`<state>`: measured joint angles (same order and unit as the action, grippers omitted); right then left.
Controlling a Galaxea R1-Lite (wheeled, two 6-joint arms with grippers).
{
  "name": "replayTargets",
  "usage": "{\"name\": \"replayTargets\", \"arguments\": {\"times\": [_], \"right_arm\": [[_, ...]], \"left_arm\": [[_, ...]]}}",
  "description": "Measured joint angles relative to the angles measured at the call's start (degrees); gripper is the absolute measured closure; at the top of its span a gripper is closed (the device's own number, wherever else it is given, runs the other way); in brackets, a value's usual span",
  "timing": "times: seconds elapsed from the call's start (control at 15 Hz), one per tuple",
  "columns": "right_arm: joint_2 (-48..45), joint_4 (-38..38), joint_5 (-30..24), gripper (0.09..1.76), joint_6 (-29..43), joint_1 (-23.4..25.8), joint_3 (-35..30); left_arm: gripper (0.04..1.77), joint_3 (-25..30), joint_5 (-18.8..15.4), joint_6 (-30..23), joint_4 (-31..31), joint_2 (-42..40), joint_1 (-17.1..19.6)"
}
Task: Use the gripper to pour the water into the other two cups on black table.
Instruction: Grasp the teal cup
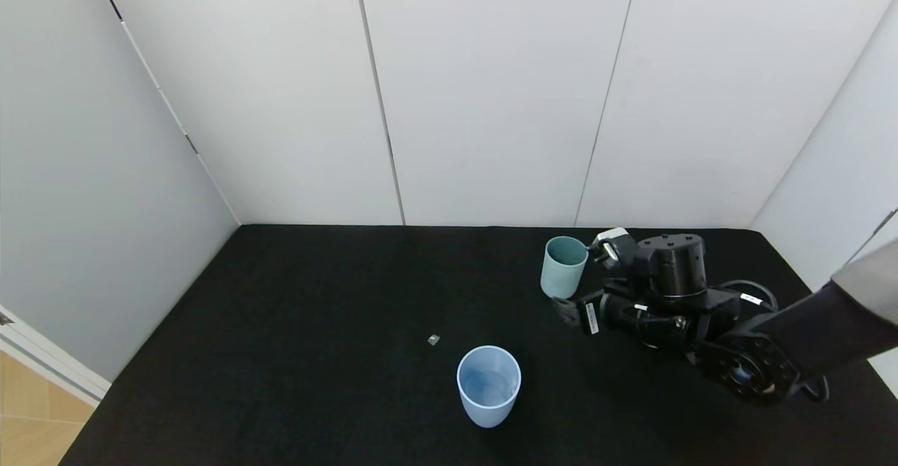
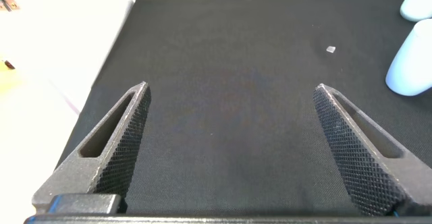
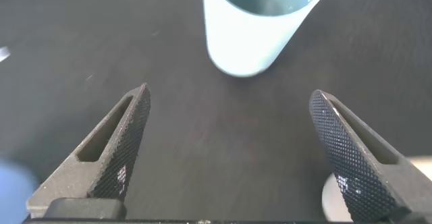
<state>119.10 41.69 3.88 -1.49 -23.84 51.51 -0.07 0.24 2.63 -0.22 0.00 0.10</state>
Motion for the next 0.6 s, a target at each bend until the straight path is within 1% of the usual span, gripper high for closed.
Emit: {"name": "replayTargets", "arguments": {"times": [0.2,0.6], "right_arm": [[4.0,0.04,0.0,0.14,-0.07,0.63,4.72],[8.35,-0.22,0.04,0.14,-0.38,0.98,11.91]], "left_arm": [[0.09,-0.02,0.0,0.0,-0.02,0.0,-0.02],[0.09,-0.02,0.0,0.01,-0.02,0.0,-0.02]]}}
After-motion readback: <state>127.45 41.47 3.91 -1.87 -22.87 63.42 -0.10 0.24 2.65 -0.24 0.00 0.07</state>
